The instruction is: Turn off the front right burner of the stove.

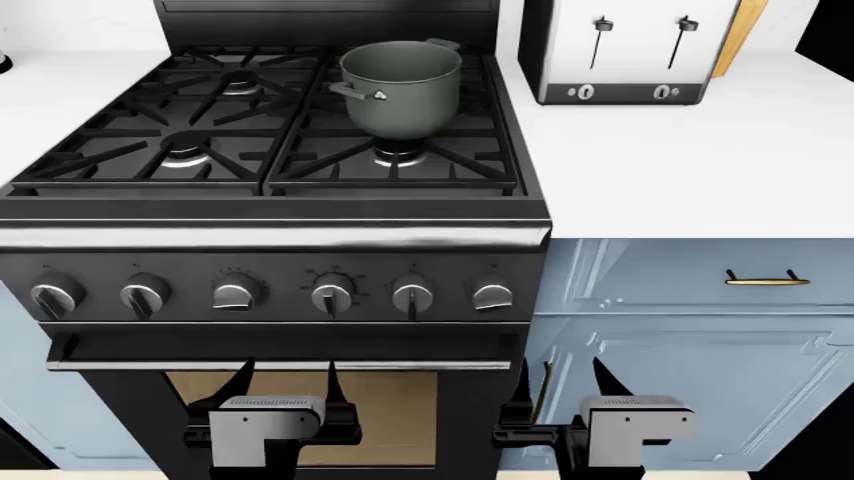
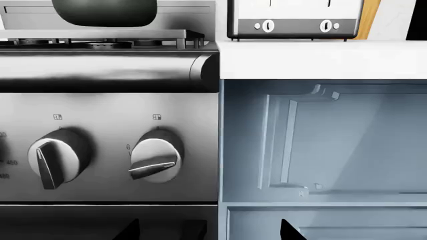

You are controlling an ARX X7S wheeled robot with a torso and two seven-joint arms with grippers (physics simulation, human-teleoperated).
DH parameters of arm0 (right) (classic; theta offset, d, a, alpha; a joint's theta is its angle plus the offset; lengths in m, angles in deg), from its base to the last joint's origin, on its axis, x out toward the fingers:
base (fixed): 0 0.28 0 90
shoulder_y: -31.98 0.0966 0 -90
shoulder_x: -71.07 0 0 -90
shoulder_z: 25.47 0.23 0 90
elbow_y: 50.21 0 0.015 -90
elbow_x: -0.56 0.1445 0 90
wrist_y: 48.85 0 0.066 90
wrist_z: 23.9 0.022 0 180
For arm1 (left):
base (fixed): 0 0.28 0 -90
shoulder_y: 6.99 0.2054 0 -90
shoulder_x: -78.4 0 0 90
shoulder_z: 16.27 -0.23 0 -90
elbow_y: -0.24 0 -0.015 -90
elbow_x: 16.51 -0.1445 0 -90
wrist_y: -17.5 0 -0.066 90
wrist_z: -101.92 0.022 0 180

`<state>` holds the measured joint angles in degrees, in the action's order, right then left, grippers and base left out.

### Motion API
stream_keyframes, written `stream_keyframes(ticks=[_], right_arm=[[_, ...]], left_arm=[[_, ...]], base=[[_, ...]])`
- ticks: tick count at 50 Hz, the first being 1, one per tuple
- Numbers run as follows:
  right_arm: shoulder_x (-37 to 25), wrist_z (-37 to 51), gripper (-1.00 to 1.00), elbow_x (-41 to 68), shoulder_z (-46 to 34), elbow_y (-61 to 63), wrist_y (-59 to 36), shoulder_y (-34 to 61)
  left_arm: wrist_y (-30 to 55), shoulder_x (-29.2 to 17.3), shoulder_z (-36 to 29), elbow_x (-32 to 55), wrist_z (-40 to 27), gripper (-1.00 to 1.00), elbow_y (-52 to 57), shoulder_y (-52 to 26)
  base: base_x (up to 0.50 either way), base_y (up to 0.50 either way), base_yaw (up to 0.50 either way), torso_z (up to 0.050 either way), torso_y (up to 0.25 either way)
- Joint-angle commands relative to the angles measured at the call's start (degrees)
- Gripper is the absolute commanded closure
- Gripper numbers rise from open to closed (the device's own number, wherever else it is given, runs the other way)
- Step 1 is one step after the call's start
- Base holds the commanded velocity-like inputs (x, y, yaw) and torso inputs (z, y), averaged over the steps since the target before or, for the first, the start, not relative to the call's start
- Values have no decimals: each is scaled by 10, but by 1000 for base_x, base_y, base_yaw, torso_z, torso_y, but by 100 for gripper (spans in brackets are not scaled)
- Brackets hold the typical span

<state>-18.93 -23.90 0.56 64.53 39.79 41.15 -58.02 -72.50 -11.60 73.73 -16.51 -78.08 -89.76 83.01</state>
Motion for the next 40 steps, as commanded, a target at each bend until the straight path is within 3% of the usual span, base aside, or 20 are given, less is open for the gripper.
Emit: stream_keyframes(ticks=[1, 40], right_arm=[[-9, 11, -100, 10, -12, -1, -1, 0], [-50, 64, -100, 38, -63, -9, -20, 8]], left_arm=[[1, -9, -11, 9, -10, -100, 2, 1], [-3, -48, -57, 49, -57, -100, 0, -2]], base=[[0, 0, 0, 0, 0], [0, 3, 0, 0, 0]])
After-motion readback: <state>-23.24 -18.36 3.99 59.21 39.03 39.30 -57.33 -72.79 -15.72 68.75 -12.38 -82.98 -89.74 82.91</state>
